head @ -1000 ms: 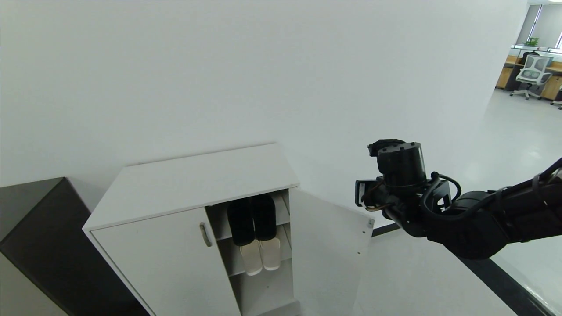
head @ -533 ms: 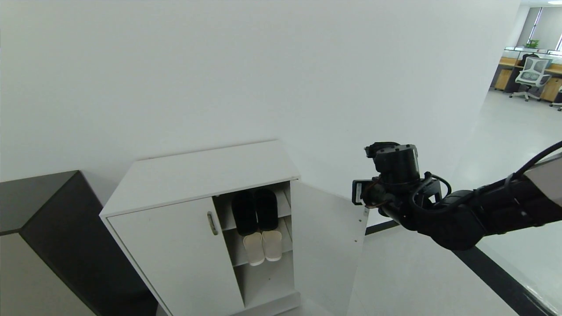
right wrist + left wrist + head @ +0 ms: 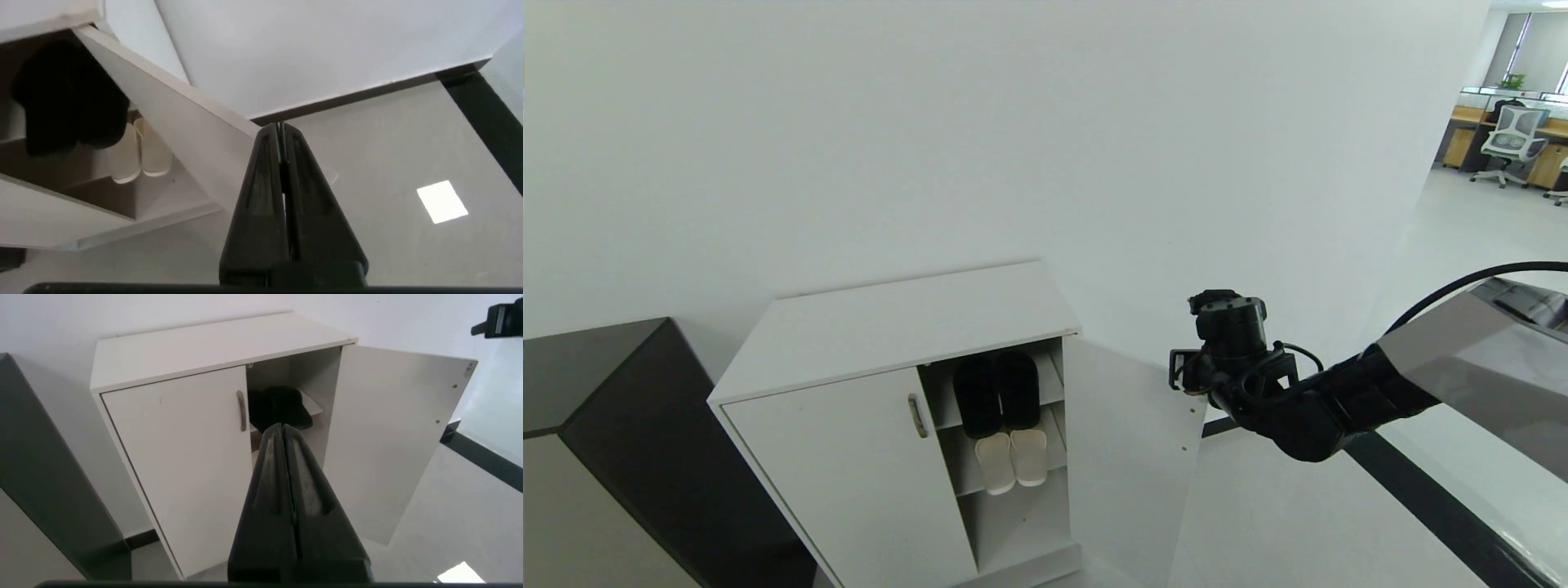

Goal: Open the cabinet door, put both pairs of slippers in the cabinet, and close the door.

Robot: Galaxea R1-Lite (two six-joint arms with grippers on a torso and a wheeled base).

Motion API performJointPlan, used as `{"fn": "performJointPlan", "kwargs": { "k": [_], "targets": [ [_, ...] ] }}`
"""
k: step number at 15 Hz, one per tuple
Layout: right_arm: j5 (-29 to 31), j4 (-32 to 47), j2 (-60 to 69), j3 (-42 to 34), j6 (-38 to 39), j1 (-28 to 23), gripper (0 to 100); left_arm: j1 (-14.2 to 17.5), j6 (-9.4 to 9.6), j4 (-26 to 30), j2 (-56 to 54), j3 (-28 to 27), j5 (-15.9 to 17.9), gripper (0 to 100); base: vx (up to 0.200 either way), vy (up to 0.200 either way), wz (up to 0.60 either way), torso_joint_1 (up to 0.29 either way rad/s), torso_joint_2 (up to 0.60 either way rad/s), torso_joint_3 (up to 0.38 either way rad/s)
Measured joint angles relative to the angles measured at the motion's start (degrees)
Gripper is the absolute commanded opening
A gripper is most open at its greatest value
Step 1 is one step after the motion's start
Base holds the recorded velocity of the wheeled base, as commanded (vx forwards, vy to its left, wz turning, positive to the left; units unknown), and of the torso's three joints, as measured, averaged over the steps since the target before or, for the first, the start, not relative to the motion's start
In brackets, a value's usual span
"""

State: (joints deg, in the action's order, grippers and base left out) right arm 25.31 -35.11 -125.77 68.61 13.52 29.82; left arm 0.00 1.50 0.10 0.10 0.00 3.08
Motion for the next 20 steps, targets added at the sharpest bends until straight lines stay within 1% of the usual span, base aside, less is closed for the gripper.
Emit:
{"fn": "performJointPlan", "kwargs": {
  "k": [3,8,16,20],
  "targets": [
    [0.0,-0.02,-2.49,1.38,-0.06,-1.73,0,0.0,0.0,0.0,0.0,0.0,0.0,0,0.0,0.0,0.0,0.0,0.0,0.0],
    [0.0,-0.04,-4.99,3.19,-0.06,-2.71,0,0.0,-0.02,0.0,0.0,0.0,0.0,0,0.0,0.0,0.0,0.0,0.0,0.0],
    [0.39,0.05,-7.47,3.85,-0.35,-2.71,0,0.0,-0.13,0.0,0.0,0.0,0.0,0,0.0,0.0,0.0,0.0,0.0,0.0],
    [0.55,0.11,-7.55,2.95,-0.33,-1.9,0,0.0,-0.2,0.0,0.0,0.0,0.0,0,0.0,0.0,0.0,0.0,0.0,0.0]
  ]
}}
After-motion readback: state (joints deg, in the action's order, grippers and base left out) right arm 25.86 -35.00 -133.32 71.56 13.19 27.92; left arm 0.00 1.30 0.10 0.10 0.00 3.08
